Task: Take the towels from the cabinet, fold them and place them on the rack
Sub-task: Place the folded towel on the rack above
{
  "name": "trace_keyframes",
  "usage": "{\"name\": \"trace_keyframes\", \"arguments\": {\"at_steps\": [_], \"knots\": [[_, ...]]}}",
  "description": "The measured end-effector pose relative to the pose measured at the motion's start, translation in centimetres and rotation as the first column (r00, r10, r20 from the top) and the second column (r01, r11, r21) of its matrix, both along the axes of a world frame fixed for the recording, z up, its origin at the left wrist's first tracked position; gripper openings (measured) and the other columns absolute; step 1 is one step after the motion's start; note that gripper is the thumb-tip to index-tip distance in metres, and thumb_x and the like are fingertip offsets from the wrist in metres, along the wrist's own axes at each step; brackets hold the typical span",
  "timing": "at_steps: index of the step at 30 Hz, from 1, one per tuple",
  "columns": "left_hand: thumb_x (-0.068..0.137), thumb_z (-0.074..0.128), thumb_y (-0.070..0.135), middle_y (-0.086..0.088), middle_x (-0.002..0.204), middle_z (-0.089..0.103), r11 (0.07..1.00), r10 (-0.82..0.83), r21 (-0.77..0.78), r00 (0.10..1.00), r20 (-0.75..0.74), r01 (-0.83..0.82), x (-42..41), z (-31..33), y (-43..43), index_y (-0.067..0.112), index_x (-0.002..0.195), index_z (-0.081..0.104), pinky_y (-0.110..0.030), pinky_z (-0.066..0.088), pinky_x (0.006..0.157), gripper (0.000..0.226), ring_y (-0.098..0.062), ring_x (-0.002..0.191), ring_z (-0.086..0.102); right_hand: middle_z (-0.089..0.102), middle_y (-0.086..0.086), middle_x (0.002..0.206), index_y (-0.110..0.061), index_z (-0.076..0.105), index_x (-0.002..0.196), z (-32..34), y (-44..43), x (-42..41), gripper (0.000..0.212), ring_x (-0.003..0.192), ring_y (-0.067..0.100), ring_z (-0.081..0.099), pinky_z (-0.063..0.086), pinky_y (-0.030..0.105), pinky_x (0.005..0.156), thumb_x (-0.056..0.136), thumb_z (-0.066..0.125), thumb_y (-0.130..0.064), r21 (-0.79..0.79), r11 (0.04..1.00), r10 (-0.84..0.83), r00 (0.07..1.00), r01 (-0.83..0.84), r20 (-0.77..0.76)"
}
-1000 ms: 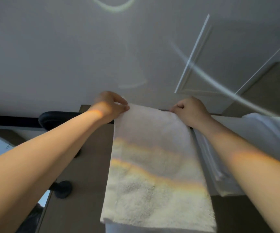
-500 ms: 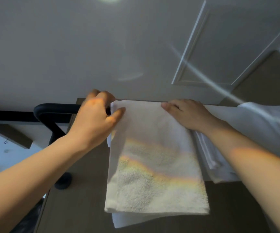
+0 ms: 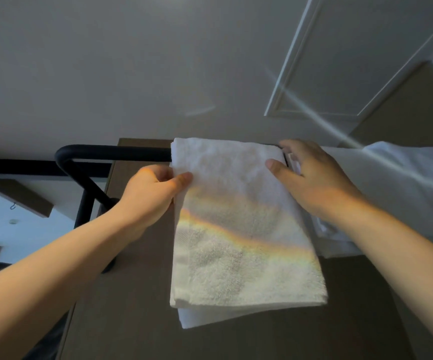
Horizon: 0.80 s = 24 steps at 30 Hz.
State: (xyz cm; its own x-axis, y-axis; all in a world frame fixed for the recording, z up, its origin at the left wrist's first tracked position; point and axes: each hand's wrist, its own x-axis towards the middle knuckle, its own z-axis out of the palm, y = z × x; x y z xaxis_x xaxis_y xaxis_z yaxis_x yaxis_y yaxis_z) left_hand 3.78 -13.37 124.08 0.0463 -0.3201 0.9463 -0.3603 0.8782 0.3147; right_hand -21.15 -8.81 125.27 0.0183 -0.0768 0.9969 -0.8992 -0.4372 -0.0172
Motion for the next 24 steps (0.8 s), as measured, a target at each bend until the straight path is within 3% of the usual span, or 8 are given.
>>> {"name": "trace_keyframes", "arguments": {"at_steps": [2, 5, 8, 12, 14, 16, 21, 24], "knots": [[0.092, 0.062, 0.034, -0.009, 0.094, 0.073, 1.0, -0.002, -0.014, 1.0, -0.024, 0.002, -0.1, -0.1, 0.0, 0.012, 0.1, 0.071, -0.038, 0.053, 0.079, 0.025, -0.025, 0.087, 0.068, 0.06, -0.001, 0.119, -0.021, 0.054, 0.126, -1.7, 0.6, -0.2, 0.044, 0.11, 0.02, 0.056, 0.047, 0.039, 0.094, 0.092, 0.054, -0.05, -0.005, 0.999, 0.051, 0.995, -0.051, 0.081], [0.092, 0.062, 0.032, -0.003, 0.094, 0.073, 0.999, -0.013, -0.032, 0.999, -0.038, 0.012, -0.3, 0.0, 0.2, 0.014, 0.103, 0.071, -0.039, 0.054, 0.081, 0.023, -0.022, 0.089, 0.069, 0.066, -0.001, 0.107, -0.019, 0.062, 0.116, -2.7, 0.7, -0.8, 0.042, 0.098, 0.02, 0.062, 0.051, 0.036, 0.086, 0.092, 0.055, -0.053, 0.169, 0.982, 0.052, 0.976, -0.088, 0.211], [0.092, 0.063, 0.032, -0.001, 0.093, 0.073, 0.998, -0.003, -0.069, 0.998, -0.069, -0.002, -0.2, 0.6, 0.3, 0.014, 0.102, 0.07, -0.036, 0.054, 0.079, 0.021, -0.019, 0.087, 0.068, 0.068, 0.0, 0.079, -0.014, 0.068, 0.09, -2.7, 0.5, -1.0, 0.037, 0.065, 0.013, 0.066, 0.052, 0.03, 0.06, 0.095, 0.055, -0.048, 0.3, 0.898, 0.221, 0.92, -0.321, 0.325], [0.091, 0.064, 0.032, 0.008, 0.08, 0.068, 0.983, 0.086, -0.156, 0.993, -0.081, -0.098, 0.0, 2.3, 0.4, 0.018, 0.094, 0.069, -0.017, 0.046, 0.056, 0.015, -0.006, 0.07, 0.061, 0.067, -0.002, 0.066, -0.011, 0.07, 0.086, -1.9, 0.5, -0.8, 0.032, 0.05, 0.004, 0.058, 0.036, 0.02, 0.046, 0.095, 0.06, -0.04, 0.308, 0.812, 0.367, 0.844, -0.495, 0.39], [0.091, 0.064, 0.033, -0.002, 0.083, 0.068, 0.971, 0.136, -0.19, 0.988, -0.071, -0.147, 0.0, 3.5, 0.4, 0.012, 0.095, 0.068, -0.025, 0.043, 0.059, 0.021, -0.018, 0.073, 0.061, 0.058, -0.004, 0.056, -0.014, 0.066, 0.076, -1.1, 0.5, -0.7, 0.028, 0.04, 0.0, 0.051, 0.034, 0.014, 0.04, 0.094, 0.062, -0.035, 0.247, 0.842, 0.363, 0.843, -0.479, 0.396], [0.092, 0.064, 0.033, -0.011, 0.088, 0.066, 0.957, 0.197, -0.204, 0.979, -0.058, -0.204, -0.5, 4.7, 0.1, 0.01, 0.094, 0.066, -0.03, 0.04, 0.063, 0.024, -0.027, 0.08, 0.06, 0.054, -0.003, 0.052, -0.013, 0.06, 0.066, -0.3, 0.3, -0.6, 0.034, 0.044, 0.005, 0.052, 0.037, 0.017, 0.046, 0.094, 0.062, -0.033, 0.181, 0.895, 0.321, 0.87, -0.408, 0.375], [0.096, 0.056, 0.036, -0.015, 0.125, 0.063, 0.917, 0.362, -0.164, 0.931, -0.052, -0.365, -1.7, 7.5, 0.1, 0.007, 0.124, 0.061, -0.031, 0.039, 0.085, 0.041, -0.033, 0.115, 0.056, 0.05, 0.007, 0.057, 0.006, 0.062, 0.077, 1.2, 0.2, -0.4, 0.039, 0.06, 0.022, 0.05, 0.034, 0.032, 0.06, 0.094, 0.06, -0.029, 0.073, 0.969, 0.204, 0.929, -0.237, 0.309], [0.097, 0.053, 0.039, -0.017, 0.115, 0.065, 0.879, 0.454, -0.164, 0.891, 0.002, -0.448, -1.6, 8.0, 0.4, 0.006, 0.114, 0.064, -0.032, 0.037, 0.078, 0.039, -0.035, 0.107, 0.057, 0.054, 0.015, 0.062, -0.001, 0.057, 0.064, 2.0, 0.1, 0.0, 0.041, 0.068, 0.029, 0.053, 0.034, 0.034, 0.061, 0.093, 0.061, -0.029, 0.016, 0.995, 0.095, 0.956, -0.103, 0.276]]}}
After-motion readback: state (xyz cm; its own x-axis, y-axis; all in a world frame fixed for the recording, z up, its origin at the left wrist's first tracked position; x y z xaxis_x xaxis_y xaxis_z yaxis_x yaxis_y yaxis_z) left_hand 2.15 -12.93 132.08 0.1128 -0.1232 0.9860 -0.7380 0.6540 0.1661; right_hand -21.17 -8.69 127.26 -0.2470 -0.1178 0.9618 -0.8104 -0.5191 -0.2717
